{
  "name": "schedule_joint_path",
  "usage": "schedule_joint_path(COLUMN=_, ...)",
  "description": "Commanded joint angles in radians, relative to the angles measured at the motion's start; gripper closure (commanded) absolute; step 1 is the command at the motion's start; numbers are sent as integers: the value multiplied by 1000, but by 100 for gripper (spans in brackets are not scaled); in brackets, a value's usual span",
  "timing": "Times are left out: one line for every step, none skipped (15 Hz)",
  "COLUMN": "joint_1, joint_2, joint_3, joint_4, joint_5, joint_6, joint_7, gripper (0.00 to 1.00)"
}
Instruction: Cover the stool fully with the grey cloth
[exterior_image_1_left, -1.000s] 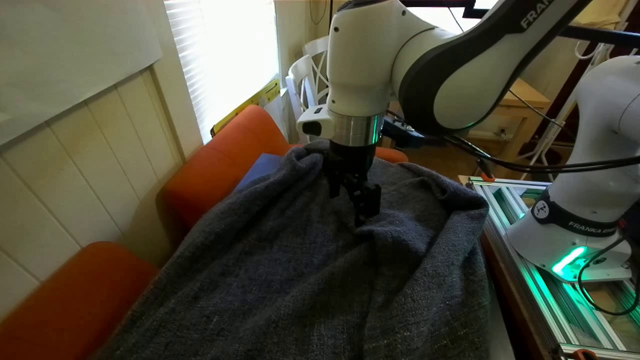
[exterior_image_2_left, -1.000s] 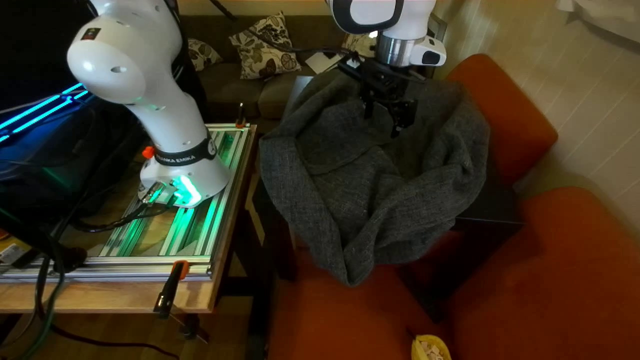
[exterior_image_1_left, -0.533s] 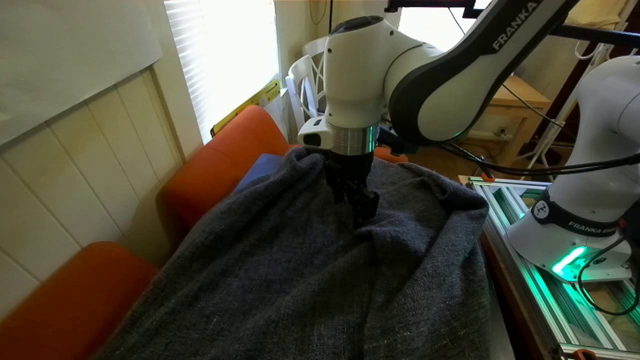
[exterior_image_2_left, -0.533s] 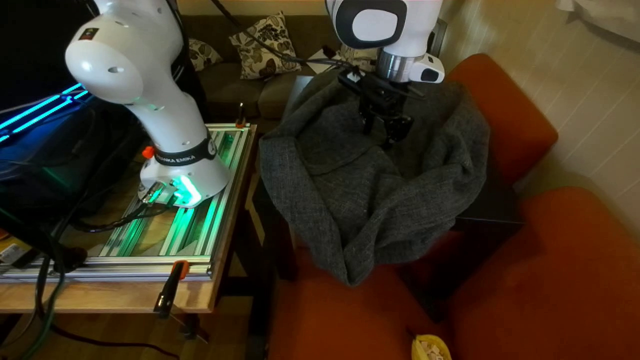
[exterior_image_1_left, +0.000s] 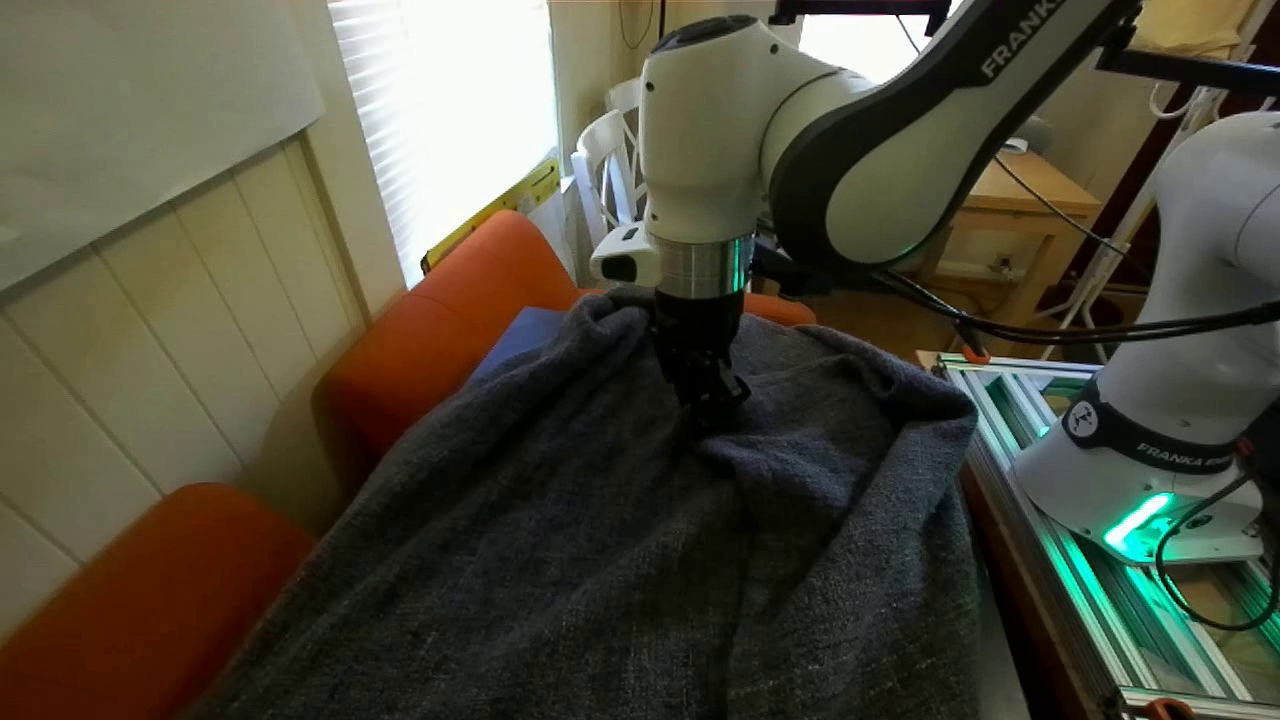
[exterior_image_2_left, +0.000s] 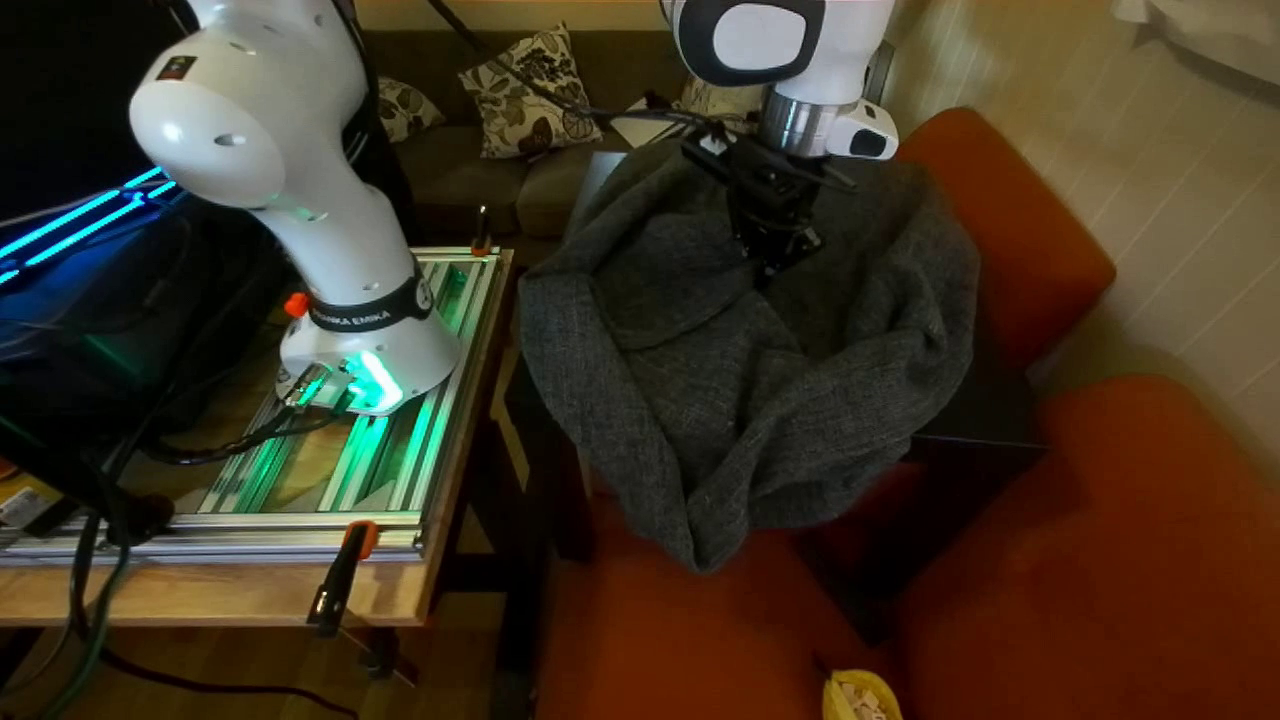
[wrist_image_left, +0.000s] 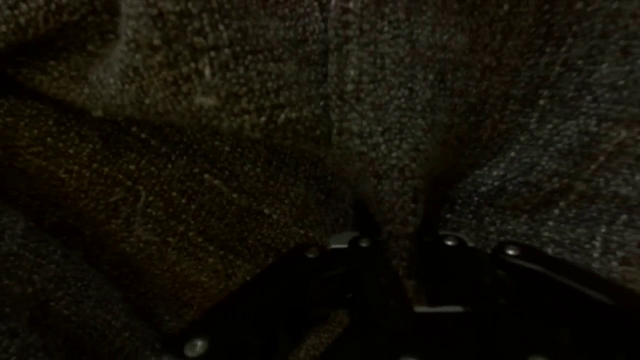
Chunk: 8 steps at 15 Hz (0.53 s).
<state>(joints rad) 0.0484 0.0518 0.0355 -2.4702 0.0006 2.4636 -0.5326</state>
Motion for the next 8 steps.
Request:
schedule_joint_path(joint_1=-22, joint_2=-99, joint_3=-2, joint_4=-20, joint_5=33, joint_6=-64, joint_7=-28, gripper=100)
schedule_joint_path(joint_1=-25, joint_2=-125, joint_3=-7, joint_4=-27, joint_5=44, joint_6=-79, joint_7=-38, gripper=100)
schedule_joint_path(joint_1=-27, joint_2=-161, joint_3=-15, joint_4=-38, joint_5=58, joint_6=-100, joint_7=-46, gripper=99)
schedule_joint_path(joint_1=-26, joint_2=-195, joint_3=-24, joint_4=-47, joint_5=74, joint_6=-123, joint_7=-59, gripper=98)
schedule_joint_path(joint_1=-23, joint_2=-228, joint_3=-34, joint_4=-57, joint_5=93, joint_6=-148, joint_7=-74, gripper=98)
schedule_joint_path(joint_1=-18, joint_2=-260, joint_3=-48, joint_4=-65, joint_5=121, joint_6=-175, joint_7=-96, gripper=98)
schedule_joint_path(joint_1=-11, joint_2=-291, joint_3=-61, joint_4=-76, joint_5=154, joint_6=-194, joint_7=-118, gripper=98)
schedule_joint_path(joint_1=-6, joint_2=-314, joint_3=-74, joint_4=-81, joint_5=177, joint_6=-218, joint_7=-133, gripper=98)
